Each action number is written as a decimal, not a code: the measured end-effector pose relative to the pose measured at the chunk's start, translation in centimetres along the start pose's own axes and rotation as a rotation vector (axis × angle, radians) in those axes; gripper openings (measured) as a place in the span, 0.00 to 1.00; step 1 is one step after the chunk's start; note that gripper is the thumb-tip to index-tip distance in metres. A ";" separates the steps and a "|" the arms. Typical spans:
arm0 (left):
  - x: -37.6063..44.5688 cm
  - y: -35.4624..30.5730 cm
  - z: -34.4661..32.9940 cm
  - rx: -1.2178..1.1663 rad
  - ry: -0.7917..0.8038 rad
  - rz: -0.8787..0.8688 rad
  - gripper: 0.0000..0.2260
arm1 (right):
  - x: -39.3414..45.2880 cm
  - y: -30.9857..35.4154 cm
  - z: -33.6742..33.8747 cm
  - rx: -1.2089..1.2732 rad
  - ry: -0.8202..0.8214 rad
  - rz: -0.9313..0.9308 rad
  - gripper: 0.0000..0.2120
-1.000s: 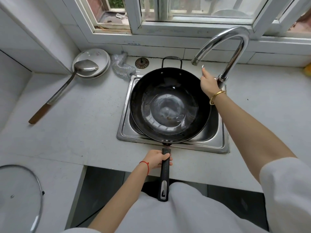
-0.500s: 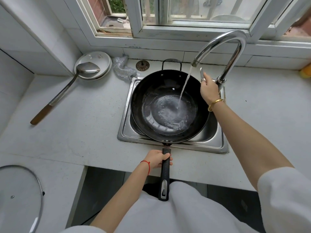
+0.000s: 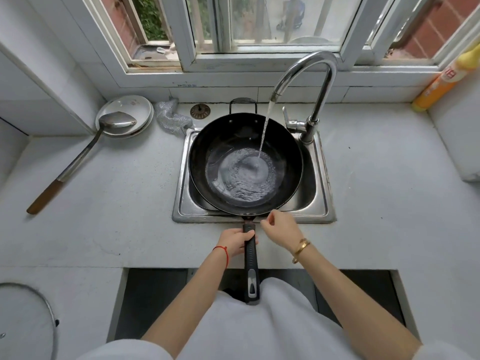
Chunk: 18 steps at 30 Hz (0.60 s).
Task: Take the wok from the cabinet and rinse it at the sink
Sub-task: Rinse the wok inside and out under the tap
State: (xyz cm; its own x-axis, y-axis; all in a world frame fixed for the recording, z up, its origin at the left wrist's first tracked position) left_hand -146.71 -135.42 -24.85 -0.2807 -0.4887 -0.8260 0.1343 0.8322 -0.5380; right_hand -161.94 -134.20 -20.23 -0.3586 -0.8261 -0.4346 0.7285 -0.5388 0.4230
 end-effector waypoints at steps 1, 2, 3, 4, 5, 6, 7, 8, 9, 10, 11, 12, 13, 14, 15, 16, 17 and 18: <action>0.0 -0.1 0.2 0.014 -0.005 -0.012 0.14 | -1.1 0.3 -1.5 0.011 0.075 0.001 0.11; 0.1 -0.1 0.3 0.019 -0.005 -0.022 0.14 | -2.1 0.7 -2.8 0.018 0.141 0.010 0.13; 0.0 -0.2 0.3 0.025 -0.001 -0.022 0.14 | -3.0 1.2 -3.9 0.018 0.198 0.030 0.13; -0.1 -0.2 0.4 0.030 0.001 -0.021 0.14 | -3.7 1.8 -4.8 0.018 0.240 0.054 0.12; -0.1 -0.2 0.5 0.035 0.001 -0.018 0.14 | -4.3 2.3 -5.7 0.025 0.270 0.069 0.11; 0.0 -0.2 0.5 0.032 0.008 -0.019 0.15 | -4.6 2.8 -6.2 0.035 0.277 0.074 0.10; 0.0 -0.2 0.5 0.034 0.011 -0.024 0.16 | -4.7 3.0 -6.6 0.046 0.269 0.061 0.11; -0.1 -0.3 0.5 0.045 0.016 -0.030 0.17 | -4.7 3.1 -7.0 0.064 0.252 0.030 0.12; -0.2 -0.4 0.4 0.060 0.021 -0.034 0.17 | -4.7 3.0 -7.3 0.103 0.237 -0.019 0.13; -0.2 -0.4 0.4 0.065 0.026 -0.042 0.16 | -4.8 2.8 -7.7 0.183 0.236 -0.091 0.13; 0.0 -0.4 0.4 0.063 0.034 -0.048 0.15 | -5.0 2.5 -8.2 0.303 0.238 -0.170 0.12; 0.0 -0.4 0.3 0.050 0.046 -0.051 0.13 | -5.2 2.3 -8.6 0.433 0.241 -0.247 0.11; -0.1 -0.5 0.2 0.039 0.063 -0.050 0.11 | -5.3 2.0 -9.0 0.555 0.233 -0.314 0.11; -0.1 -0.4 0.1 0.038 0.080 -0.051 0.09 | -5.6 1.8 -9.3 0.643 0.221 -0.369 0.11; 0.0 -0.4 0.1 0.051 0.097 -0.055 0.07 | -5.8 1.6 -9.6 0.706 0.211 -0.410 0.10; 0.1 -0.3 0.1 0.063 0.112 -0.061 0.06 | -6.1 1.6 -9.8 0.749 0.205 -0.438 0.10; 0.1 -0.3 0.1 0.067 0.121 -0.068 0.05 | -6.2 1.6 -10.0 0.777 0.194 -0.453 0.10; -0.1 -0.4 0.1 0.058 0.128 -0.073 0.05 | -6.2 1.6 -10.0 0.792 0.174 -0.461 0.10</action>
State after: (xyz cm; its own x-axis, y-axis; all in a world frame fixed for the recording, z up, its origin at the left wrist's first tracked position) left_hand -146.61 -135.73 -24.64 -0.4103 -0.5066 -0.7583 0.1625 0.7776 -0.6074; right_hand -152.68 -128.31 -24.80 -0.3745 -0.5007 -0.7804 -0.0974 -0.8158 0.5701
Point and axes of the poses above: each hand's wrist, its own x-axis towards the middle knuckle, its own z-axis out of the back of the hand, y = z × x, the point moved 7 cm from there along x, towards the middle knuckle, and after that the axes turned 10 degrees about -x, right-handed, at the moved point
